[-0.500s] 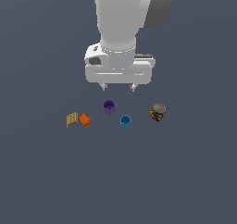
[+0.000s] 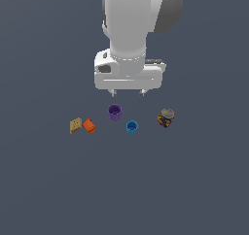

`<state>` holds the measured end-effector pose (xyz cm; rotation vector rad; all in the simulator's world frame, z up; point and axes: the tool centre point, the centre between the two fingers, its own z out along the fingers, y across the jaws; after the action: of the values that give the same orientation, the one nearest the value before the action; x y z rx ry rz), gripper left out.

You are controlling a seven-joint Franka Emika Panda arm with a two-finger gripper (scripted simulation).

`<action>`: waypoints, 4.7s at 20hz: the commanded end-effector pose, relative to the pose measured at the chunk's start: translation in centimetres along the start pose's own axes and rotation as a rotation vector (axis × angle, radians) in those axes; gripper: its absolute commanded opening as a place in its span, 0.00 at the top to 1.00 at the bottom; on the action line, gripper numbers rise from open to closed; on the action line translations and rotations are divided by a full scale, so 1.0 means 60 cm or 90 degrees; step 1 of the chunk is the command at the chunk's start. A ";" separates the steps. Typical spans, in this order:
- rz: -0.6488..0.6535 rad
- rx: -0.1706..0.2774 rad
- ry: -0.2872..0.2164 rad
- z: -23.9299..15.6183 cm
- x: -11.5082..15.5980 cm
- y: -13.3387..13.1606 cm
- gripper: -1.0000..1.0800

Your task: Pick up a designated object from a clutter of objects.

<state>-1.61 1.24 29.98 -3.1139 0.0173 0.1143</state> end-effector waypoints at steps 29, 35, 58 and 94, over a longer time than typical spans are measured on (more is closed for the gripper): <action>0.163 -0.022 0.018 0.125 -0.003 -0.125 0.04; 0.219 -0.025 0.026 0.167 -0.014 -0.169 0.04; 0.416 -0.006 0.050 0.312 -0.093 -0.322 0.04; 0.453 0.001 0.050 0.421 -0.111 -0.347 1.00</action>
<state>-9.83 22.85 5.91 -2.9372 1.1108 -0.0014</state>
